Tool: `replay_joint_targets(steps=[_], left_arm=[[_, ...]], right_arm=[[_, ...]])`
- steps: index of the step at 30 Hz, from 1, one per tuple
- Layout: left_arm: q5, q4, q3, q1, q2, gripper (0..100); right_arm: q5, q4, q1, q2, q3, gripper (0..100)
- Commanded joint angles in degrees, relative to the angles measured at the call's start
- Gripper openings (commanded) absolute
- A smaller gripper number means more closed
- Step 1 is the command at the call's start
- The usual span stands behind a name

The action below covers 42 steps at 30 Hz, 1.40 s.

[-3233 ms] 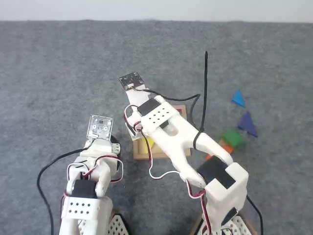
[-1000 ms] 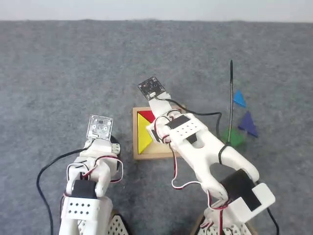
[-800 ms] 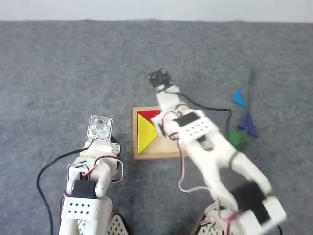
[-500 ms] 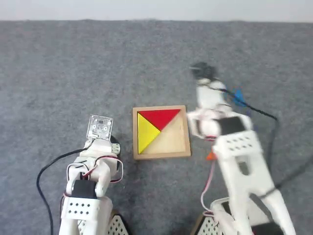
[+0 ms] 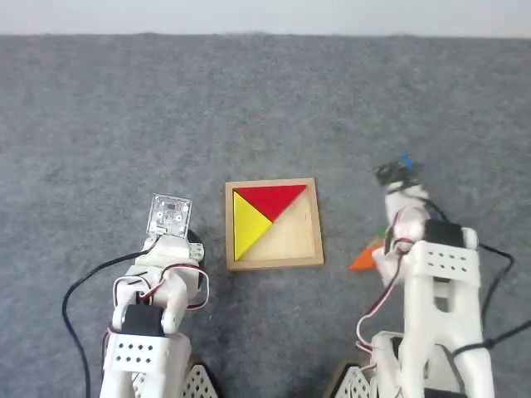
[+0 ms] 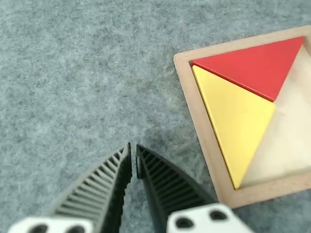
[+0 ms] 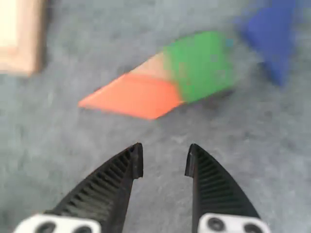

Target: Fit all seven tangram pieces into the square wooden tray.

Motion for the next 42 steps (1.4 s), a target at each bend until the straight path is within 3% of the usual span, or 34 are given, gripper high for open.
replay_joint_targets(steps=[1, 8, 13, 18, 25, 33, 42], left_arm=[[0.3, 0.1, -0.5, -0.3, -0.7, 1], [0.3, 0.1, -0.5, -0.3, -0.7, 1], [0.3, 0.1, -0.5, -0.3, -0.7, 1], [0.3, 0.1, -0.5, -0.3, -0.7, 1], [0.3, 0.1, -0.5, -0.3, -0.7, 1], [0.3, 0.1, -0.5, -0.3, -0.7, 1], [0.3, 0.1, -0.5, -0.3, -0.7, 1]], right_arm=[[6.2, 3.0, -6.2, -2.2, 1.1, 14.7], [11.0, 2.7, -12.9, -1.5, 1.8, 15.6], [18.5, 2.7, -12.9, -1.5, 1.8, 27.7], [23.3, 1.9, -13.1, 0.1, 1.8, 26.9], [22.9, -6.1, -11.0, 12.6, -0.1, 25.8], [22.7, -7.5, -7.2, 24.2, -6.2, 25.7], [11.3, -9.1, -8.4, 33.5, -14.6, 25.6]])
